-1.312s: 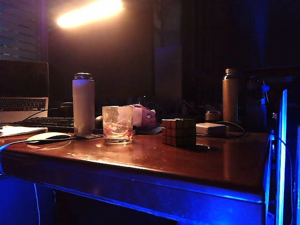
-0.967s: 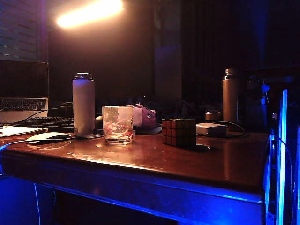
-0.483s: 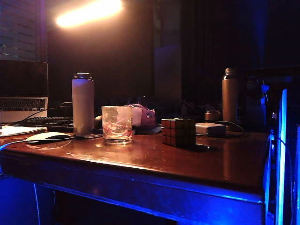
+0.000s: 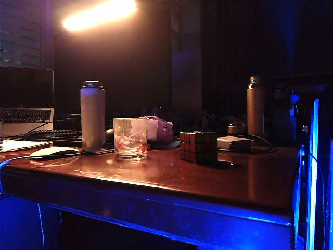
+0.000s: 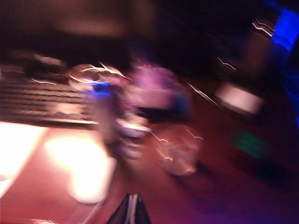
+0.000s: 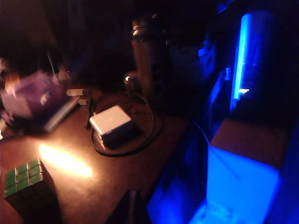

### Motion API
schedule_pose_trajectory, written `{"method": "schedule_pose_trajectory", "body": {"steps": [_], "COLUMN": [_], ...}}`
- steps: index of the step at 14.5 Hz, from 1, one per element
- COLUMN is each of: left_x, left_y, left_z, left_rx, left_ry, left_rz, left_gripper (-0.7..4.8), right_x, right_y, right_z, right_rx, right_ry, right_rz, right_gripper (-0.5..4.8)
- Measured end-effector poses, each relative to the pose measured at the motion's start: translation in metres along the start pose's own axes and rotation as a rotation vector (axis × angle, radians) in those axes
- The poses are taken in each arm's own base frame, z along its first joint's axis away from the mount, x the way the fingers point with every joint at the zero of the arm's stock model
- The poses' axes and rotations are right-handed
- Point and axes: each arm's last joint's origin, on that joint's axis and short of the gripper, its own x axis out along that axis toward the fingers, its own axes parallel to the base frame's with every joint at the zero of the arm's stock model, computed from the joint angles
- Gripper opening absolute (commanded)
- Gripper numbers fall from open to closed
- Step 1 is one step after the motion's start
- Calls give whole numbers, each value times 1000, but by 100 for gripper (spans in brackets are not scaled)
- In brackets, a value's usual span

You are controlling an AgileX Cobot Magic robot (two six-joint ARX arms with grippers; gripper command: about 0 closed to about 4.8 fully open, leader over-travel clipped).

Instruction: Stack the Rubik's Cube on top of the glass cup.

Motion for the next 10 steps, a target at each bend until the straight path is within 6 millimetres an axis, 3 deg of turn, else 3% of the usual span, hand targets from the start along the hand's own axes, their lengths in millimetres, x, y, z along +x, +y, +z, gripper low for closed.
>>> {"method": "schedule_pose_trajectory", "body": {"steps": [2, 5, 7, 10], "left_x": [14, 30, 32, 32], "left_y": [4, 4, 5, 5], "left_z": [22, 24, 24, 23], "left_rx": [5, -21, -24, -26], "left_ry": [129, 234, 243, 245], "left_rz": [-159, -214, -215, -216], "left_gripper": [17, 17, 17, 17], "right_x": [36, 106, 159, 213], "right_y": [8, 26, 55, 96], "right_z": [28, 53, 52, 29], "right_rx": [-70, -100, -174, -205], "right_ry": [83, 227, 286, 380], "right_rz": [85, 215, 347, 439], "right_gripper": [-1, -1, -1, 0]}}
